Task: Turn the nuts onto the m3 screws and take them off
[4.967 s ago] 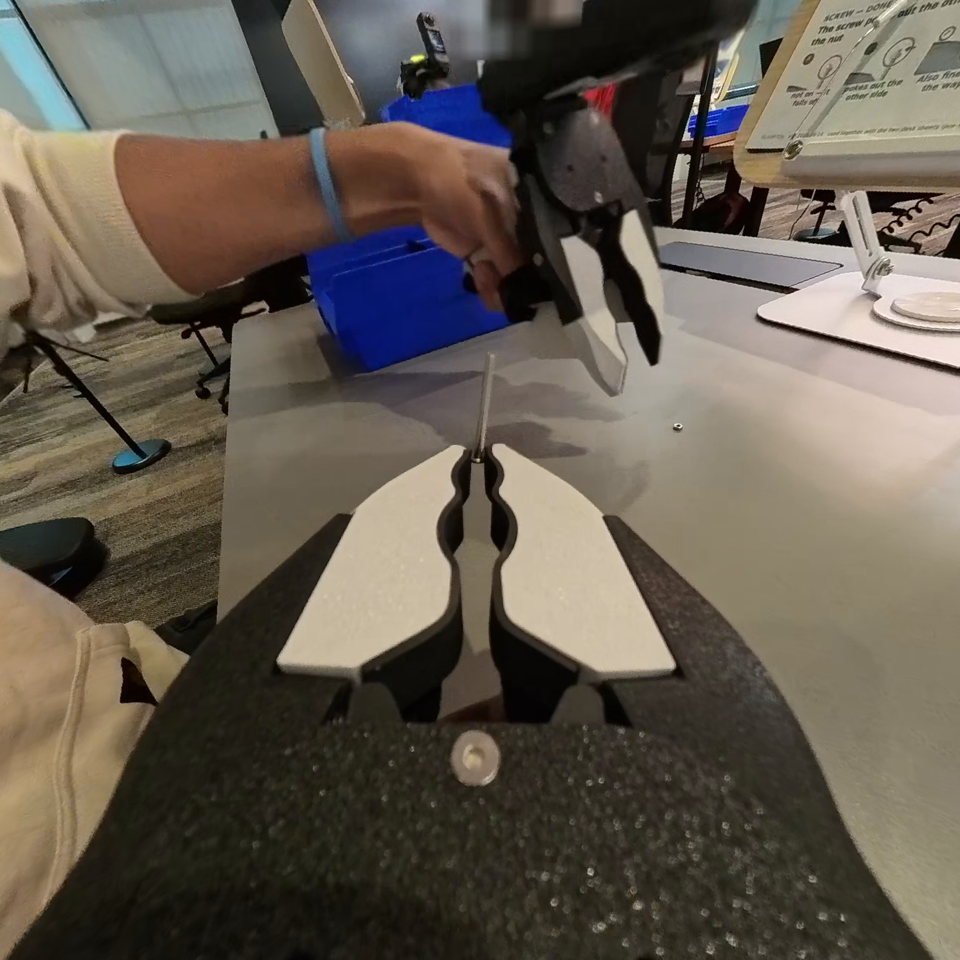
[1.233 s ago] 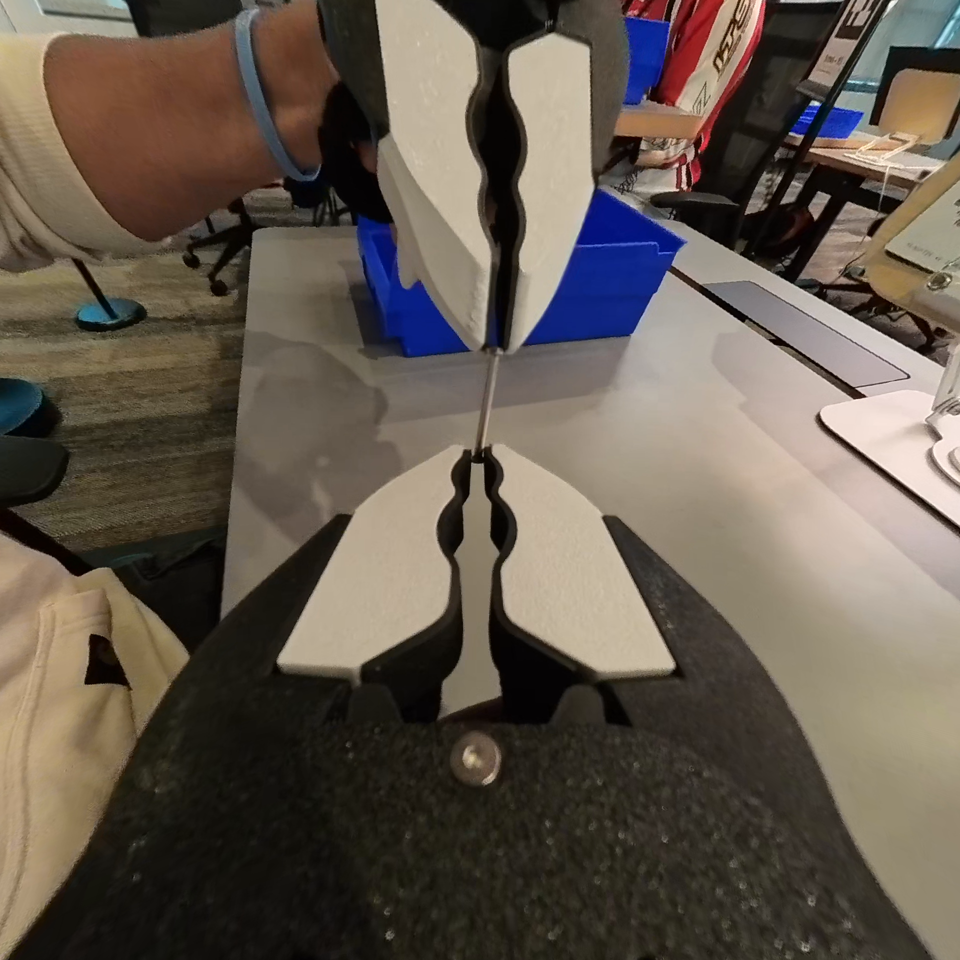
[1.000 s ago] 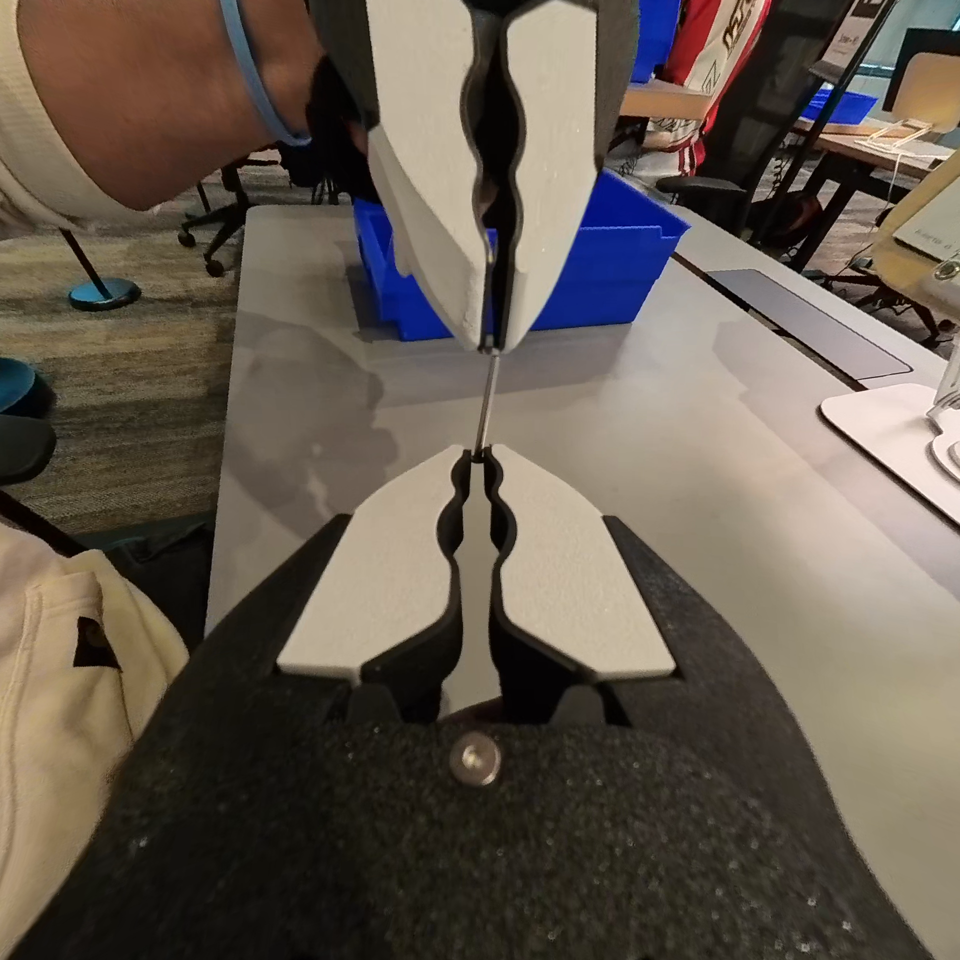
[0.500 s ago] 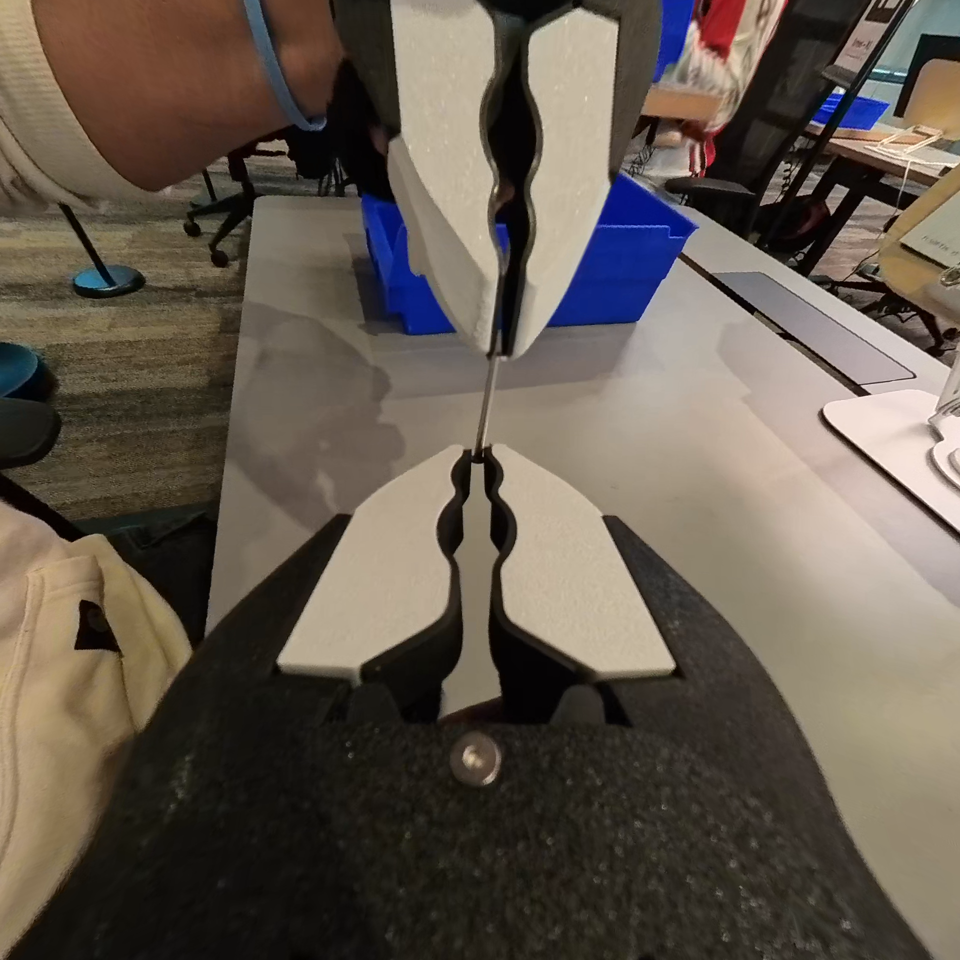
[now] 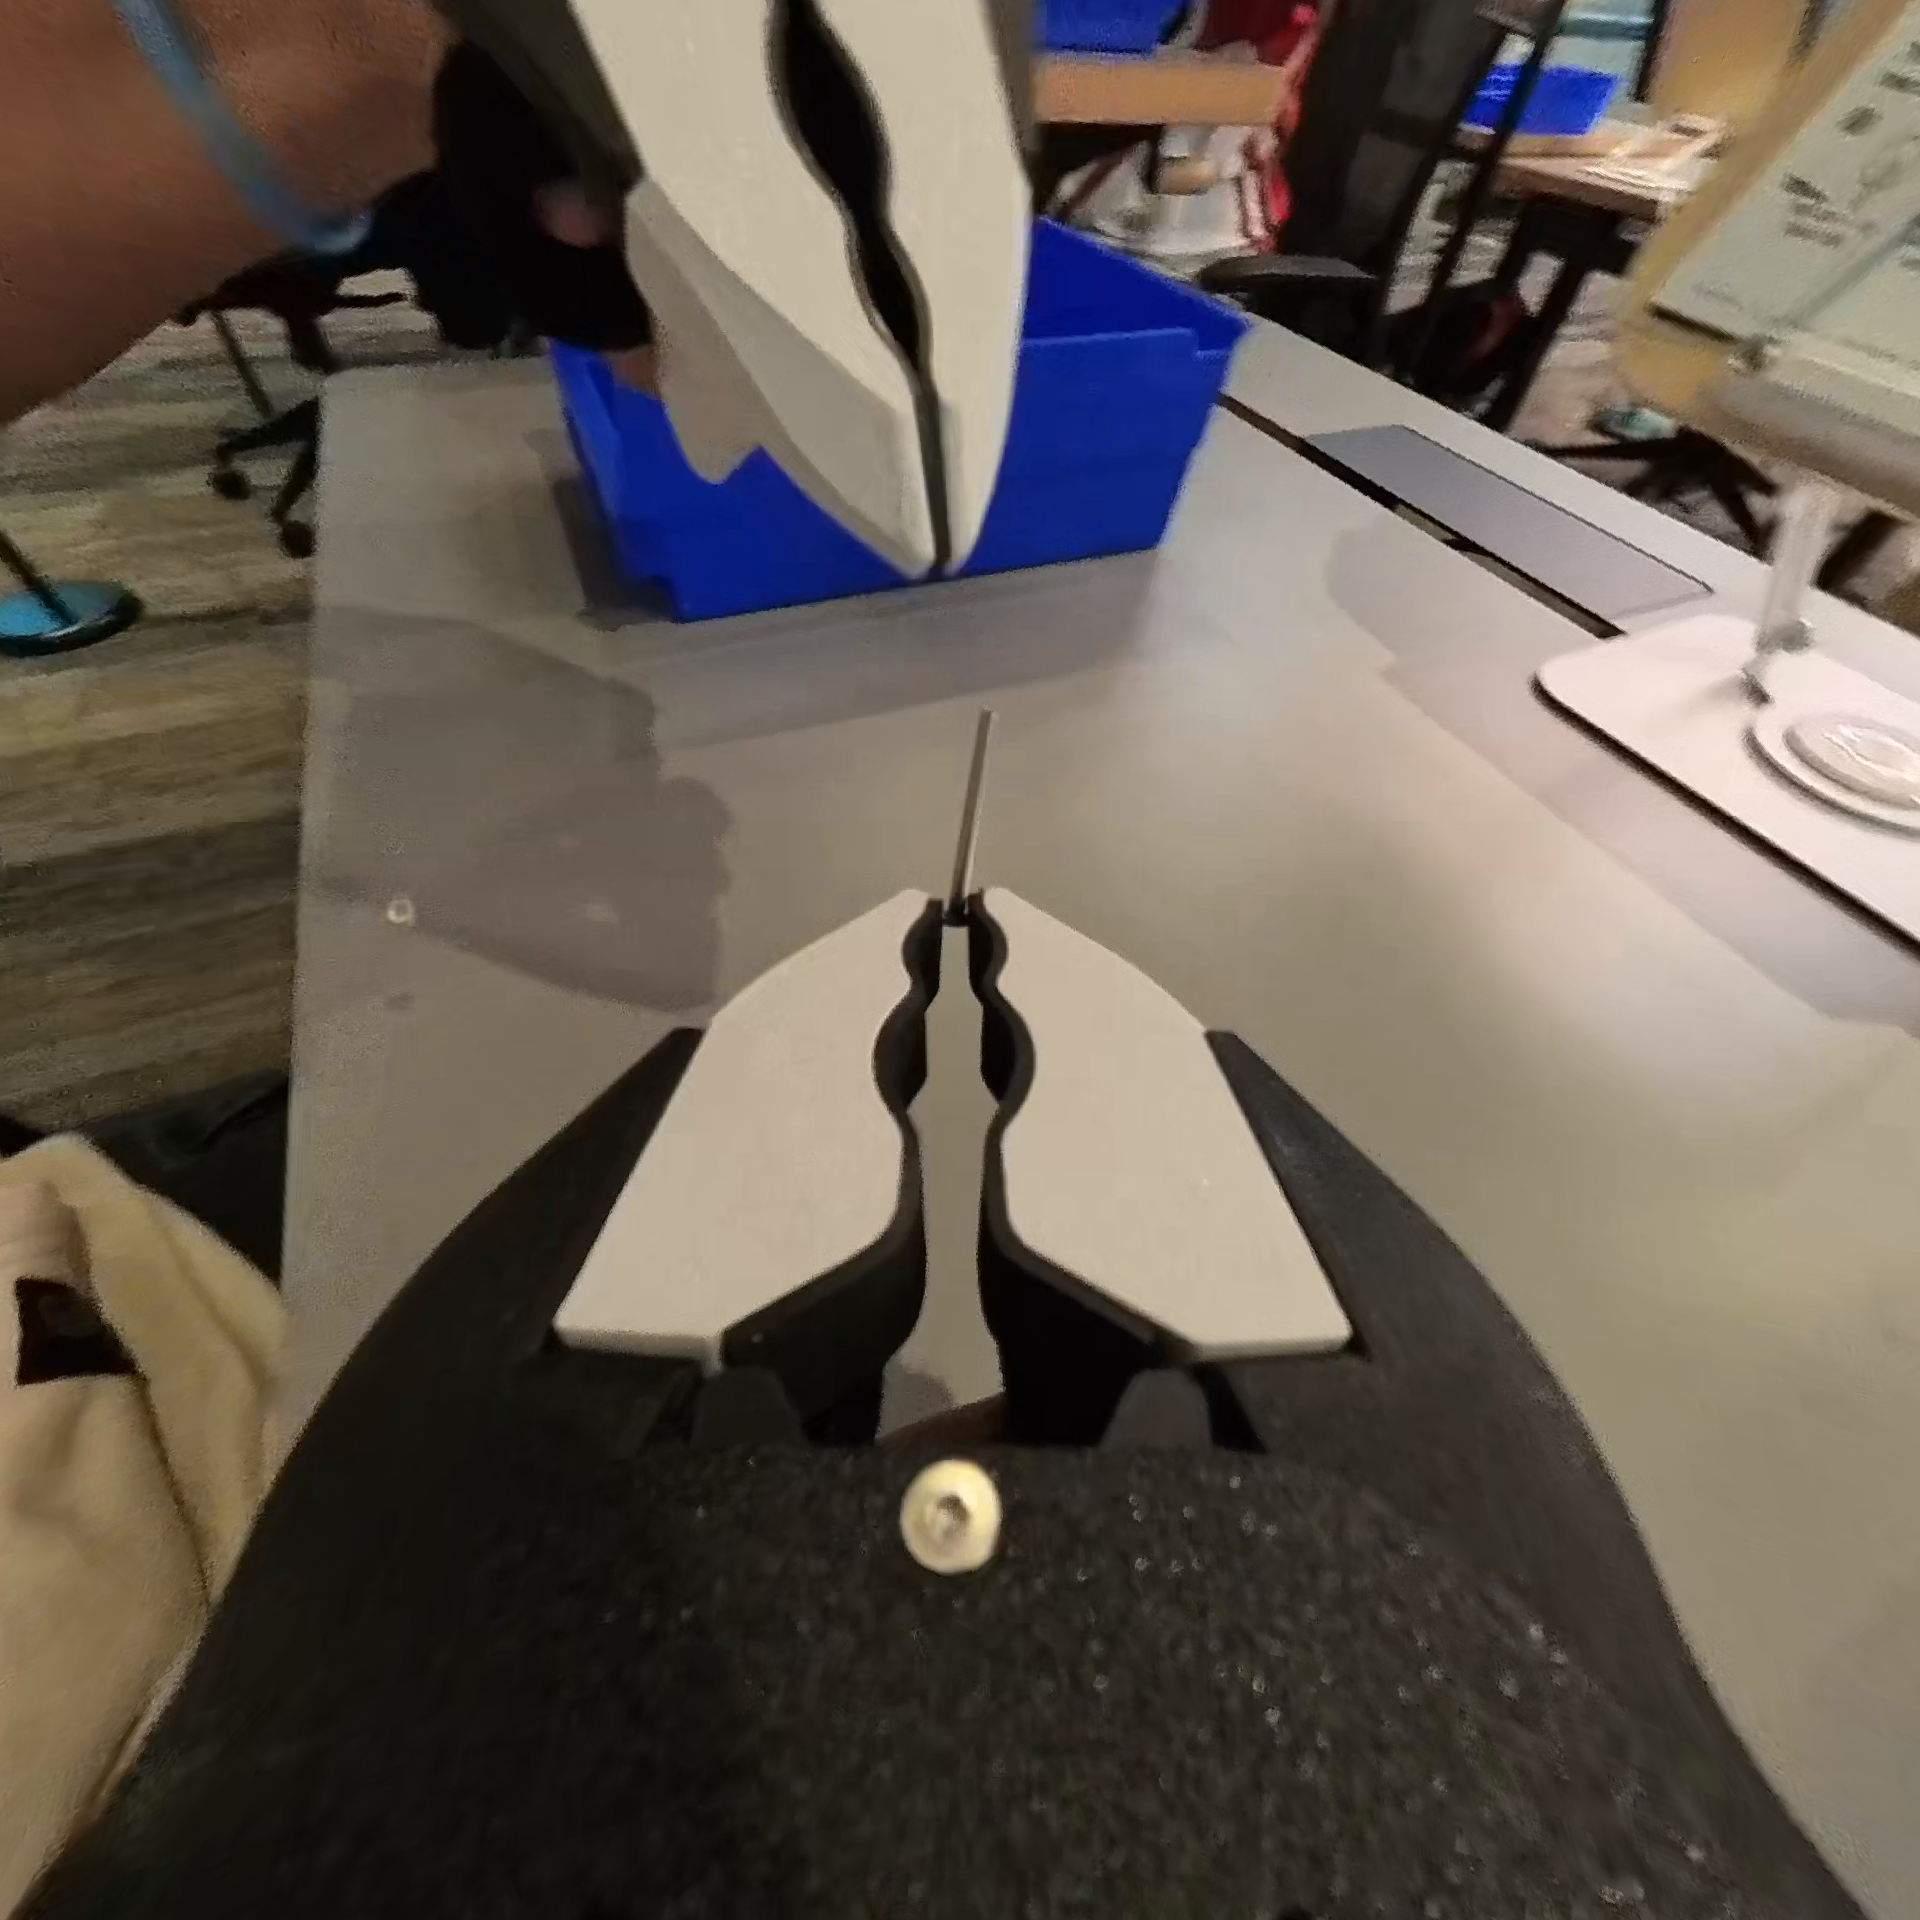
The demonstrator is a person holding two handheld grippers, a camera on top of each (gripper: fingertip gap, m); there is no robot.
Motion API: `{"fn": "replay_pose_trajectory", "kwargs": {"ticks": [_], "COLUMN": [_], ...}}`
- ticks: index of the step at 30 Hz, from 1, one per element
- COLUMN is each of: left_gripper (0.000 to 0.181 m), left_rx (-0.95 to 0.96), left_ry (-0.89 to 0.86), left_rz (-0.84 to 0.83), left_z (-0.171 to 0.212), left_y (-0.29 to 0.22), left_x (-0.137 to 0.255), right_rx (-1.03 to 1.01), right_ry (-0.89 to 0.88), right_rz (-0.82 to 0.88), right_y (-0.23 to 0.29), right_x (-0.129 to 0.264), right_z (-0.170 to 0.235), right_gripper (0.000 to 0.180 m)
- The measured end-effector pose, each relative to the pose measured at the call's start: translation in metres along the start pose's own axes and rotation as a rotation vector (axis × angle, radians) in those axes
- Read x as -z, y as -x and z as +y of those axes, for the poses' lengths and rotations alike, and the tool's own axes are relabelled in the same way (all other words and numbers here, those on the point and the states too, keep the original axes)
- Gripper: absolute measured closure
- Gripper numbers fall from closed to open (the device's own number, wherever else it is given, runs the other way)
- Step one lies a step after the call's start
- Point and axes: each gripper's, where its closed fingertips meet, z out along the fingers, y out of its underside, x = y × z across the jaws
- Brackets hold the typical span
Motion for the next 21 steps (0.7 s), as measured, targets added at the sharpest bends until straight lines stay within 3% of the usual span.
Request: {"fn": "replay_pose_trajectory", "kwargs": {"ticks": [1,5,9,11,13,16,21], "left_gripper": [0.181,0.181,0.161,0.158,0.159,0.152,0.142], "left_rx": [0.027,0.209,0.394,0.474,0.457,0.493,0.699], "left_ry": [-0.042,-0.234,-0.323,-0.492,-0.672,-0.680,-0.451], "left_rz": [-0.070,-0.398,-0.787,-0.867,-0.854,-0.805,-0.808], "left_z": [0.002,0.034,0.107,0.125,0.116,0.093,0.116], "left_y": [0.005,0.002,-0.031,-0.050,-0.054,-0.030,0.020], "left_x": [0.005,0.054,0.126,0.155,0.167,0.137,0.050], "right_rx": [-0.022,-0.043,-0.035,-0.046,-0.068,-0.112,-0.165], "right_ry": [-0.010,-0.032,-0.015,-0.031,-0.039,-0.002,0.087], "right_rz": [0.018,0.026,0.002,-0.005,-0.004,0.010,0.093], "right_y": [-0.001,0.006,0.014,0.017,0.017,0.017,0.011], "right_x": [0.003,0.015,0.021,0.023,0.021,0.012,0.003], "right_z": [0.001,0.006,0.011,0.011,0.011,0.018,0.021], "right_gripper": [0.175,0.175,0.175,0.175,0.175,0.175,0.175]}}
